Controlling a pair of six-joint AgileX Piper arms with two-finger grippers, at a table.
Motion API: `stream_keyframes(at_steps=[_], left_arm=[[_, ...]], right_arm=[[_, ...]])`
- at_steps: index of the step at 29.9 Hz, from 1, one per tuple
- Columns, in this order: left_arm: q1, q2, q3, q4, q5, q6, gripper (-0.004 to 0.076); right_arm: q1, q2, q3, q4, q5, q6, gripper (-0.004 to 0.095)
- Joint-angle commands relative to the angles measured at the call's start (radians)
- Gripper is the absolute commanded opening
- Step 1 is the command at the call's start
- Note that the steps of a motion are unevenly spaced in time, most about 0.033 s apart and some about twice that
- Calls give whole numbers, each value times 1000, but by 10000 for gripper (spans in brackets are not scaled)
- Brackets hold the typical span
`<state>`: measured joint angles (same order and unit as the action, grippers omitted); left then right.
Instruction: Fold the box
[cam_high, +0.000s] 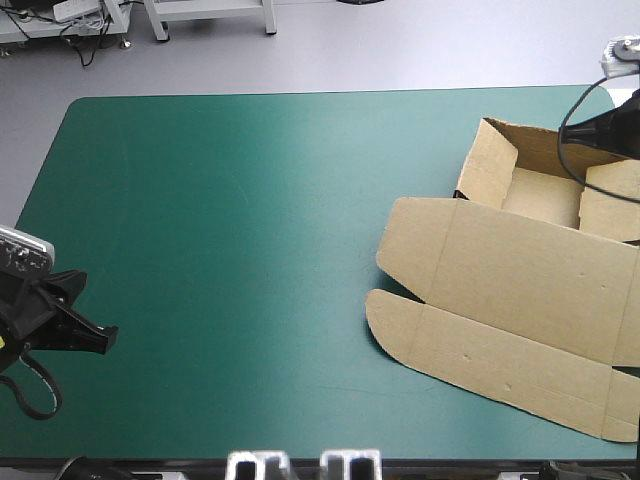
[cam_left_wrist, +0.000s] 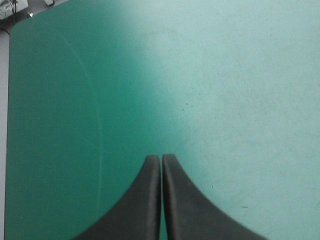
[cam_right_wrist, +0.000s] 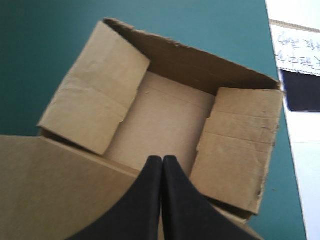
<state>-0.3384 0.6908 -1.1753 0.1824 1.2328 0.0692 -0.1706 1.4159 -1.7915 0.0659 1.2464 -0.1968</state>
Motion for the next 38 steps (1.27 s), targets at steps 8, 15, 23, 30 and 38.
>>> stream_keyframes(at_steps=[8, 15, 23, 30, 38], left_arm=[[-8, -143, 258, -157, -190, -3, -10], [-8, -289, 474, -252, -264, 52, -10], [-8, -434, 595, -265, -264, 73, -10], [-8, -470, 643, -265, -262, 85, -10], [-8, -471, 657, -275, -258, 109, -10]], right_arm=[[59, -347, 354, 55, -58, -14, -19], [59, -577, 659, 90, -166, -27, -19], [59, -813, 962, 175, -251, -128, -19], [59, -944, 1107, 175, -258, -131, -19], [59, -1061, 1235, 175, -285, -131, -19]])
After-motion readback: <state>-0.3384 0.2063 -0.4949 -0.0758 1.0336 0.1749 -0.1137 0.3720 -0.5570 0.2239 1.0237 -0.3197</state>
